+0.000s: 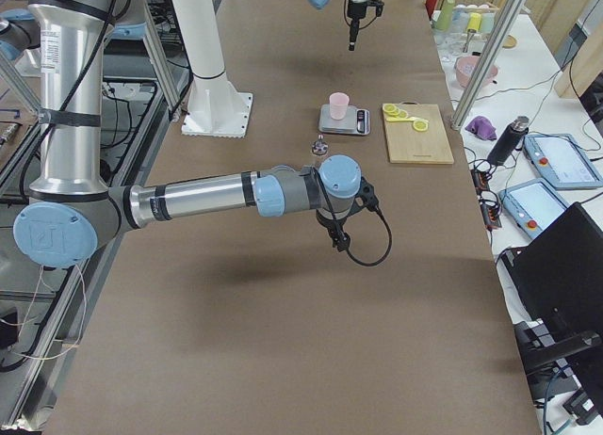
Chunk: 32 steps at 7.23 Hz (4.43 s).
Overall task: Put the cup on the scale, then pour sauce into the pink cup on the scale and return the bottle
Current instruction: 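Release the cup and withdraw the left gripper toward its rest pose, then reach the right gripper toward the glass sauce bottle, then grasp the sauce bottle neck with the right gripper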
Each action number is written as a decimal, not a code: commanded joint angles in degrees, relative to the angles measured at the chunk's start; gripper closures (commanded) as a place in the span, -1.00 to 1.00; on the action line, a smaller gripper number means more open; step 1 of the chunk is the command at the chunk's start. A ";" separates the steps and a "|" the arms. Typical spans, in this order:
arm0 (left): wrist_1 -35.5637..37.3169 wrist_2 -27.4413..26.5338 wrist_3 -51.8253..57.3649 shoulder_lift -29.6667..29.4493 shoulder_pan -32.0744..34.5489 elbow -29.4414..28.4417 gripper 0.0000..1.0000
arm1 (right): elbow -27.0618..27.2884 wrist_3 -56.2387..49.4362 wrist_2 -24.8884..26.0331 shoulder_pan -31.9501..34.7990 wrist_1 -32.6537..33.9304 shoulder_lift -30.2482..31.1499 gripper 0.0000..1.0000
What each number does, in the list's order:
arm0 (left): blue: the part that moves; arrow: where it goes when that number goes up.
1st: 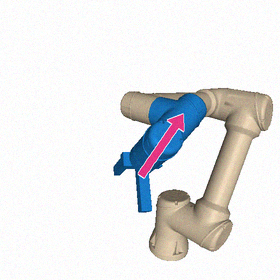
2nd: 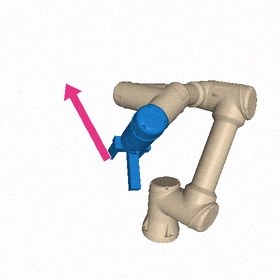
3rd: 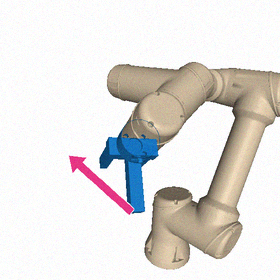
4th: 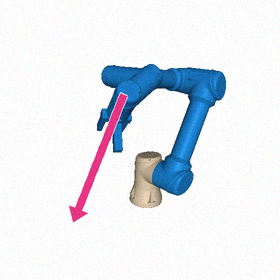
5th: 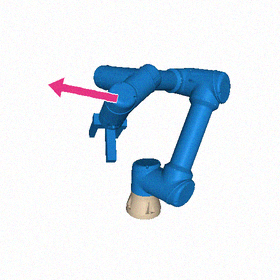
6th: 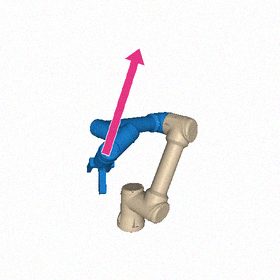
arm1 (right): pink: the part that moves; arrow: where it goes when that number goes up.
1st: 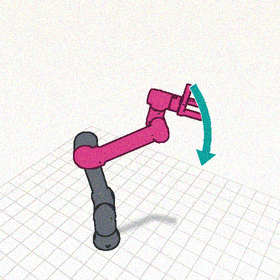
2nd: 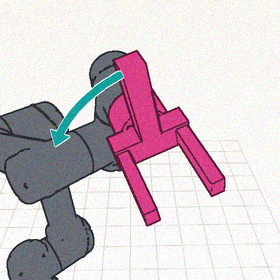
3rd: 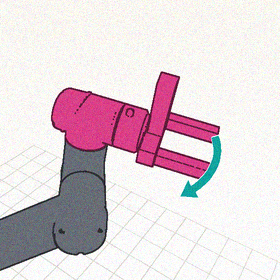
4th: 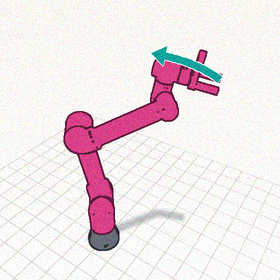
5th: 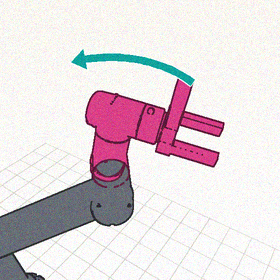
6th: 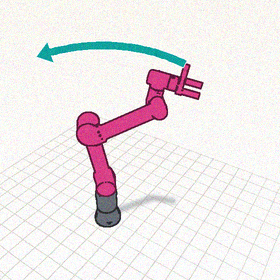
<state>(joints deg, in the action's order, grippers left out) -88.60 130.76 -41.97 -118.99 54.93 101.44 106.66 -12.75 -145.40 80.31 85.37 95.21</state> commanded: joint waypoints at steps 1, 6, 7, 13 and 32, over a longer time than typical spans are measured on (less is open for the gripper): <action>0.36 0.19 9.61 6.56 4.74 1.57 -0.81 | 2.32 8.95 0.12 -7.23 -13.32 0.33 -1.00; 1.24 0.11 9.63 6.66 6.77 1.13 -0.79 | 2.67 17.40 1.33 -13.33 -41.31 8.33 -1.00; 1.24 0.02 9.63 6.66 6.86 0.78 -0.79 | 2.68 21.67 3.35 -14.90 -43.69 8.07 -1.00; 1.24 -0.07 9.54 5.96 6.60 -0.80 -0.79 | 2.85 37.00 23.48 -36.25 -53.12 2.47 -0.98; 1.24 -0.60 9.63 6.05 7.47 -1.24 -0.80 | -4.25 40.70 34.13 -40.22 -62.93 -2.39 -0.97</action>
<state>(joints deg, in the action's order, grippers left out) -87.39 130.17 -32.34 -112.87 62.48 100.20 105.00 27.78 -111.60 40.47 26.19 93.23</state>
